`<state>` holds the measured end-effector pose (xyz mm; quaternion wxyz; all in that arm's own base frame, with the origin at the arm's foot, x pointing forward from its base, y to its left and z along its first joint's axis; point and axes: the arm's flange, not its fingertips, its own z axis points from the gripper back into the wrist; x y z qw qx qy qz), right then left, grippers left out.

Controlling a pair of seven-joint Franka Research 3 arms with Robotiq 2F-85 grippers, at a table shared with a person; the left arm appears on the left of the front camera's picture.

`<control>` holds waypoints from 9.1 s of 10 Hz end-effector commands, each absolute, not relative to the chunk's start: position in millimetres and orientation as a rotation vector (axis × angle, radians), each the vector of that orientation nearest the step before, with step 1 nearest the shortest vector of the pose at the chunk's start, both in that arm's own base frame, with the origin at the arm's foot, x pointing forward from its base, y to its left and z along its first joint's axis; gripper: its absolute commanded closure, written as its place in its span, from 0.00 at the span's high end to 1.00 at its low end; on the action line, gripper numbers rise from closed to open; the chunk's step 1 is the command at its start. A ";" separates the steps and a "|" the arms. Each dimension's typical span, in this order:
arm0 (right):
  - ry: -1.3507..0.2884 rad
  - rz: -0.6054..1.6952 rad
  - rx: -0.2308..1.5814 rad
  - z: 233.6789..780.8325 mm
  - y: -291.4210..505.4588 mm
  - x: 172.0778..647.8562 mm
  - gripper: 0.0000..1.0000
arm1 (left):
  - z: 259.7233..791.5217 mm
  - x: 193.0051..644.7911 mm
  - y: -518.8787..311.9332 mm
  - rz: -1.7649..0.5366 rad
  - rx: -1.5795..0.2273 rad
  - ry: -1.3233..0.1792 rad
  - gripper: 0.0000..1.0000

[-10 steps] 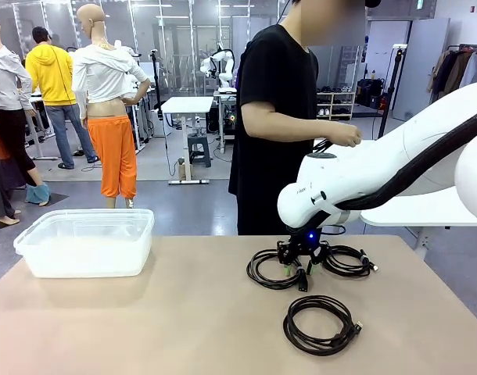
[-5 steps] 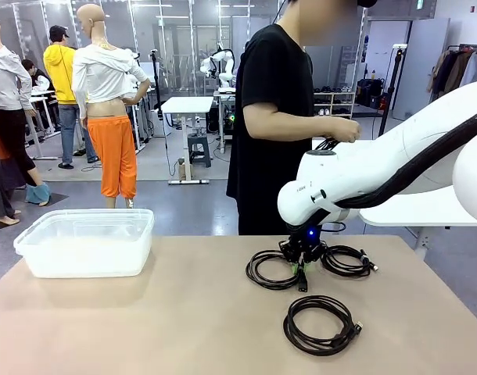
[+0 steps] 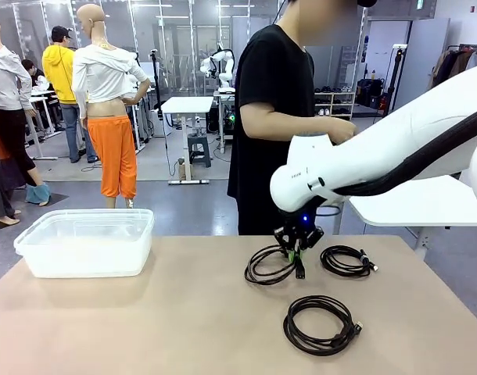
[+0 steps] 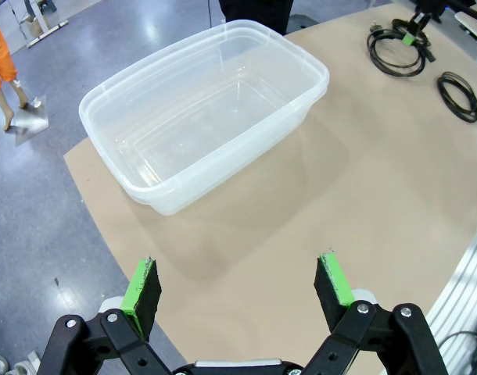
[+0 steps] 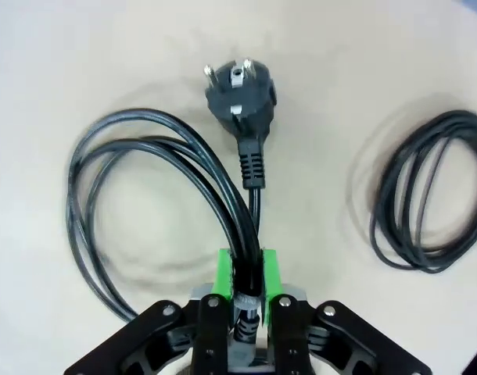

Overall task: Organize and store the cables.
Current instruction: Place the Power Cable into the Organizing box.

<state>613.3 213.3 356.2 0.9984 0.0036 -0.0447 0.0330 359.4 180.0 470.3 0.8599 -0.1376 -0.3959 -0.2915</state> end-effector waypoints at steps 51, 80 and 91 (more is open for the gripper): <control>-0.775 0.689 0.487 408.0 -158.8 350.3 1.00 | 524.5 321.2 74.5 -0.835 -0.236 -0.761 1.00; -0.775 0.689 0.487 408.0 -158.8 350.3 1.00 | 407.1 468.3 -413.0 -0.398 -0.001 -0.082 1.00; -0.775 0.689 0.487 408.0 -158.8 350.3 1.00 | 328.5 524.4 -393.6 0.007 -0.047 -0.135 1.00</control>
